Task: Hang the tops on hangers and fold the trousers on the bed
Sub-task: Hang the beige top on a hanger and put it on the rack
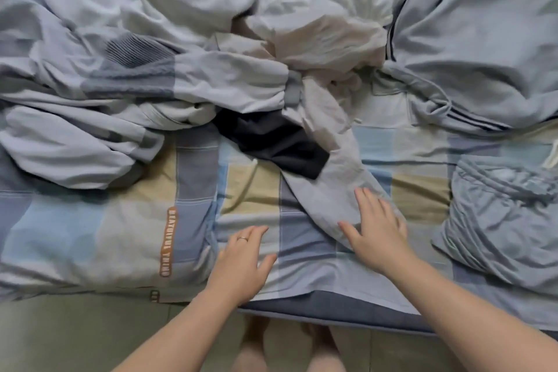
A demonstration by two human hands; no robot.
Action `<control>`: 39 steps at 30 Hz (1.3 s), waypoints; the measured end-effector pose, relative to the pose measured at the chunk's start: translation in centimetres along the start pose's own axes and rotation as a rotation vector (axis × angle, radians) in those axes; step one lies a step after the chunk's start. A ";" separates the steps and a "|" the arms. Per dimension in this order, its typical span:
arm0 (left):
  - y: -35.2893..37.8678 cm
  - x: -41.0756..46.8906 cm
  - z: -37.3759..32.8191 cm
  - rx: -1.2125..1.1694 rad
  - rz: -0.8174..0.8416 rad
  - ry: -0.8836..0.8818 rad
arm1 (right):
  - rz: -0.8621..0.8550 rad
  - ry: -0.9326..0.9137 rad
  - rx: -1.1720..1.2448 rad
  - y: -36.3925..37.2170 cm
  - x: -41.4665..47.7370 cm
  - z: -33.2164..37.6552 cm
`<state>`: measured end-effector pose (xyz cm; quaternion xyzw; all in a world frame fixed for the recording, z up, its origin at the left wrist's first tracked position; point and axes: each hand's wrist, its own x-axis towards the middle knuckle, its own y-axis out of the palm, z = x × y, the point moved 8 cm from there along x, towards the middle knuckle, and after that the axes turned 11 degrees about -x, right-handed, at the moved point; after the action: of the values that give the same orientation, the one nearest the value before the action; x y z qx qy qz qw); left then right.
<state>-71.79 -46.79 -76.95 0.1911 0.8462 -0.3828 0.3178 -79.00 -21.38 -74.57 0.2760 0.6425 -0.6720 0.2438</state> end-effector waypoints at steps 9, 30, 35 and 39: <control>8.7 17.4 -0.4 -0.578 -0.098 -0.136 | 0.152 0.118 0.022 10.4 13.9 -4.8; -0.1 3.1 -17.4 -1.031 -0.108 -0.213 | -0.013 -0.447 0.480 -5.6 -14.4 0.0; -5.8 -5.9 -22.2 -0.790 -0.169 -0.055 | -0.026 -0.248 0.808 -10.3 -19.0 -3.9; -9.9 -13.3 -23.9 -0.692 -0.137 0.057 | -0.030 -0.062 1.060 -12.6 -20.3 -5.8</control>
<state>-77.17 -35.75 -50.58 0.0253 0.9451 -0.0883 0.3137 -72.51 -15.42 -51.60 0.3322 0.2110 -0.9158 0.0799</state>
